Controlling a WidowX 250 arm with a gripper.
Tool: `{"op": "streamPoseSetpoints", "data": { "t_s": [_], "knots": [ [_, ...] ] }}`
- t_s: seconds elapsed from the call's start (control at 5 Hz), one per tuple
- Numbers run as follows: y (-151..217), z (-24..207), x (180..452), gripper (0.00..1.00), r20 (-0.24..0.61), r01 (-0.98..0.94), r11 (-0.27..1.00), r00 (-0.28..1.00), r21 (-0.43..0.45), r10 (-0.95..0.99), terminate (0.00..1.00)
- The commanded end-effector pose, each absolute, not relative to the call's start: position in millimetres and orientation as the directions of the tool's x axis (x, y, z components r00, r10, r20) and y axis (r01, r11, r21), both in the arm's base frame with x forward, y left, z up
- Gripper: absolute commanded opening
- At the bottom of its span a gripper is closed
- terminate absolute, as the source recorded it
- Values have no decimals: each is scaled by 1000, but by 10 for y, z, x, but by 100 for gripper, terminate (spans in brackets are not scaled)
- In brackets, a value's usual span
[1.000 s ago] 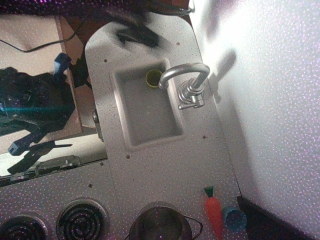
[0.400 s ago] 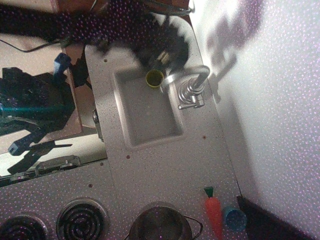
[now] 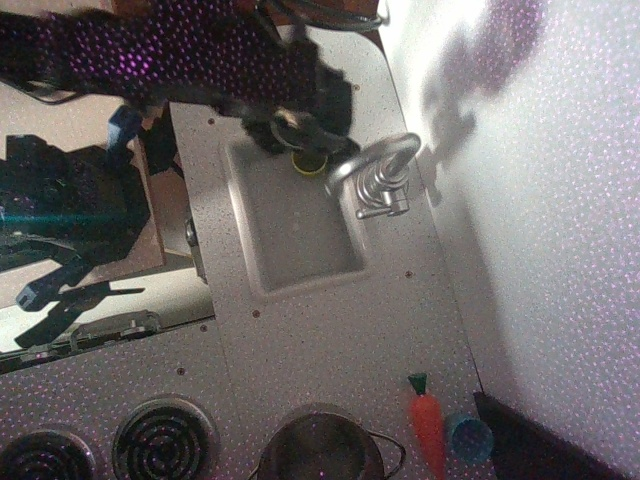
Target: Turn faucet right
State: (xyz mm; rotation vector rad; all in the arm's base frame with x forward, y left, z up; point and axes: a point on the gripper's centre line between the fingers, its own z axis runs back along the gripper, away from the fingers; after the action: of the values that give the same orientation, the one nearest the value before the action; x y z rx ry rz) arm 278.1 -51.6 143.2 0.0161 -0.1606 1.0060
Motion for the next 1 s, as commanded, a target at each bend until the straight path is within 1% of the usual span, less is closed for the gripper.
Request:
{"op": "streamPoseSetpoints", "data": {
  "t_s": [0.0,0.2,0.4,0.6,0.8],
  "knots": [
    [-719,1470,2719,100,120,-821,566,555,-79,823,0],
    [-787,1501,2715,100,107,-814,575,566,-86,818,0],
    [-868,1640,2788,100,145,-843,537,529,-23,836,0],
    [-986,1707,2851,100,97,-863,505,504,14,858,0],
    [-1134,1646,2786,100,37,-852,524,524,3,851,0]
  ]
}}
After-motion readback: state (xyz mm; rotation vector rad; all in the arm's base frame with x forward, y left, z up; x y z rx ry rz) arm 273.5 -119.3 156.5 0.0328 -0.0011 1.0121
